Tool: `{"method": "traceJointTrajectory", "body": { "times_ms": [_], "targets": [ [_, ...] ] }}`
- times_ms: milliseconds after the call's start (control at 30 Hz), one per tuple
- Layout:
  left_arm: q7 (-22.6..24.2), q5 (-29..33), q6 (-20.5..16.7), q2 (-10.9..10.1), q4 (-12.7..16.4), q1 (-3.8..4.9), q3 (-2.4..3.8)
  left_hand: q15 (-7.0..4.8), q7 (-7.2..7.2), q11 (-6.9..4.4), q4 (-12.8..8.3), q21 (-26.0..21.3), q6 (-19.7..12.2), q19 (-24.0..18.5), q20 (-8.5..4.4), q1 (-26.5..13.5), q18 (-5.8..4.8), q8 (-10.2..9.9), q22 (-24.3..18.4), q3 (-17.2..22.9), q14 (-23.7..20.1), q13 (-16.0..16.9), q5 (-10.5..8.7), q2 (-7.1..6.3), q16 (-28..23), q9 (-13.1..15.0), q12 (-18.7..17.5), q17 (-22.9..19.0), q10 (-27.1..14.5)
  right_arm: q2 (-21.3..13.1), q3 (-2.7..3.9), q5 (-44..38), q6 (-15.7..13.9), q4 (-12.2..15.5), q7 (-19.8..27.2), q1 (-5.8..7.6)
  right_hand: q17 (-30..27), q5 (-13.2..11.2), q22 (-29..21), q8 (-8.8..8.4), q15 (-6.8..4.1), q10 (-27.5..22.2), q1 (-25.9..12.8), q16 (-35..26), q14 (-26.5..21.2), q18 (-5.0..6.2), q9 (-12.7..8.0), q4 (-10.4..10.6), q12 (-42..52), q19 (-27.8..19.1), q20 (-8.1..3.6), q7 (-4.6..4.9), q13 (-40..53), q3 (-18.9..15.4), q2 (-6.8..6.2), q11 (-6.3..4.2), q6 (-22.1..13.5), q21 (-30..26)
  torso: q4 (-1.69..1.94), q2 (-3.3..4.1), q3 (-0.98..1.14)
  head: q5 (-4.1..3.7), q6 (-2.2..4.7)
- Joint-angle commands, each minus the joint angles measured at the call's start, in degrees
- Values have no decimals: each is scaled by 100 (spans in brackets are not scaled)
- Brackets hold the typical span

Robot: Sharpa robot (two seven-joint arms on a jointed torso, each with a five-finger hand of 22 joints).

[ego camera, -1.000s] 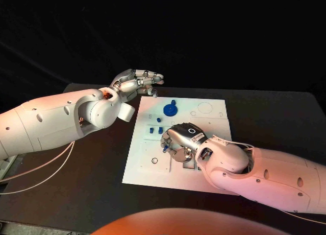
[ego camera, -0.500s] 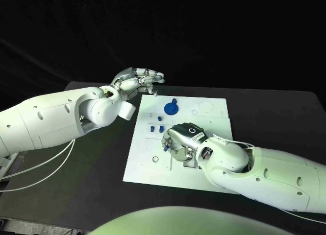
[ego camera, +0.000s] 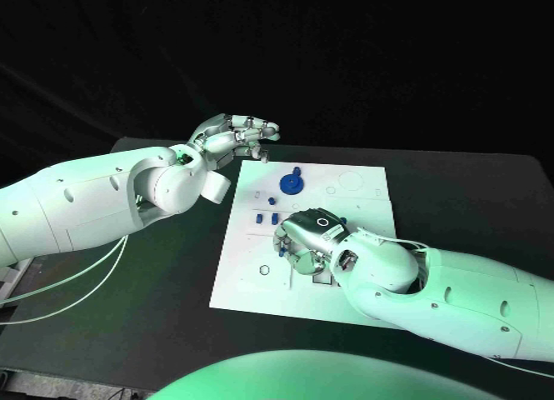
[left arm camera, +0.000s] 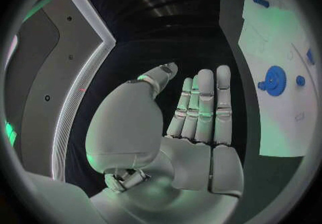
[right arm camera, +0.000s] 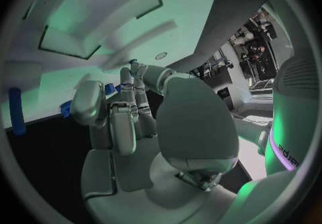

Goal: Assemble the parts on the task board

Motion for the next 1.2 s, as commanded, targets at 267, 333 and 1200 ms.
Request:
{"method": "traceJointTrajectory", "body": {
  "times_ms": [267,333,1200],
  "targets": [
    [-5,28,65,4,-8,7,4,-5,5,16,18,-26,-49,-6,-4,18,65,21,-14,-34,-55,-9,6,29,-40,4,30,-17,-52,65,-35,-91,292,-56,29,-16,299,11,-9,-19,12,43,-187,2,378,-62,24,-40,-125,-52,13,50,-7,-14,-20,-127,-128,-63,-1,-1,-3,-9,-6],
    [-8,28,66,2,-8,7,4,-5,5,16,18,-26,-49,-6,-4,18,65,21,-14,-34,-55,-9,6,29,-40,4,30,-17,-52,65,-37,-72,289,-73,39,-16,293,88,-29,-105,64,-102,-313,2,375,-57,-6,-30,-212,-79,51,95,-35,-59,-77,-70,-279,-119,-2,-2,-3,-8,-6],
    [-36,28,96,-58,-19,6,0,-3,5,18,16,-29,-51,-7,-3,21,64,21,-18,-35,-58,-10,5,29,-41,4,30,-20,-62,-1224,86,322,-177,743,-98,474,23,122,-242,-365,223,-875,-661,-111,295,22,-189,-60,-190,-226,224,206,-279,-403,-421,111,-643,-548,-23,-15,-3,-158,100]
  ]
}}
